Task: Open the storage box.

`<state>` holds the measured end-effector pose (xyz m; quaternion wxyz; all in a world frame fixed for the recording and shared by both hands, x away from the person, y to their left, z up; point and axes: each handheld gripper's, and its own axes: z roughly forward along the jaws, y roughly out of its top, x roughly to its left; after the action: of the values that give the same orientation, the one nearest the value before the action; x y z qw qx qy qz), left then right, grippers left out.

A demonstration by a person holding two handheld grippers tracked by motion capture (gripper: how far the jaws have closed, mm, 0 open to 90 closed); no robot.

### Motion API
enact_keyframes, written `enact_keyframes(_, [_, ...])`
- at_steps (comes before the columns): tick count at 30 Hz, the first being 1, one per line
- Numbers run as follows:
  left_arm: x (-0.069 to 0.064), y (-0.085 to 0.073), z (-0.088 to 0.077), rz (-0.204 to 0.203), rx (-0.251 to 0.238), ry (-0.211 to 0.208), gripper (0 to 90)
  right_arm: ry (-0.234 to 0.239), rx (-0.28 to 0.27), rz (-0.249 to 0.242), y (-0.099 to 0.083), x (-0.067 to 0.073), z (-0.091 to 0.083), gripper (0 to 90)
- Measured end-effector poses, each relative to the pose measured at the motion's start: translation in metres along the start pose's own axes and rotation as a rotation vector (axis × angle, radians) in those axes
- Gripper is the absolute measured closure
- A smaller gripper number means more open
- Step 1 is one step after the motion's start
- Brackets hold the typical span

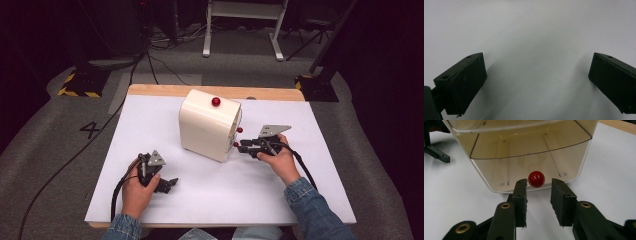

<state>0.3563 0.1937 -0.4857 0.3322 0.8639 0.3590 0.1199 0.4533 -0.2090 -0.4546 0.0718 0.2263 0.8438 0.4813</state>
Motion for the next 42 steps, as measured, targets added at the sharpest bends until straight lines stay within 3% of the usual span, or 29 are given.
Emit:
enact_keyframes(7, [0.000, 0.000, 0.000, 0.000, 0.000, 0.000, 1.5, 0.001, 0.009, -0.036, 0.003, 0.002, 0.010, 71.6])
enact_keyframes(12, [0.000, 0.000, 0.000, 0.000, 0.000, 0.000, 1.5, 0.013, 0.004, -0.027, 0.003, 0.000, 0.010, 74.1])
enact_keyframes(20, [0.000, 0.000, 0.000, 0.000, 0.000, 0.000, 1.5, -0.010, 0.012, -0.045, 0.003, 0.003, 0.008, 74.1])
enact_keyframes(27, [0.000, 0.000, 0.000, 0.003, 0.003, 0.000, 1.5, -0.041, 0.032, -0.063, -0.003, 0.006, -0.008, 74.1])
enact_keyframes(42, [0.000, 0.000, 0.000, 0.002, 0.005, -0.001, 1.5, -0.068, 0.032, -0.031, -0.025, 0.007, -0.052, 74.0])
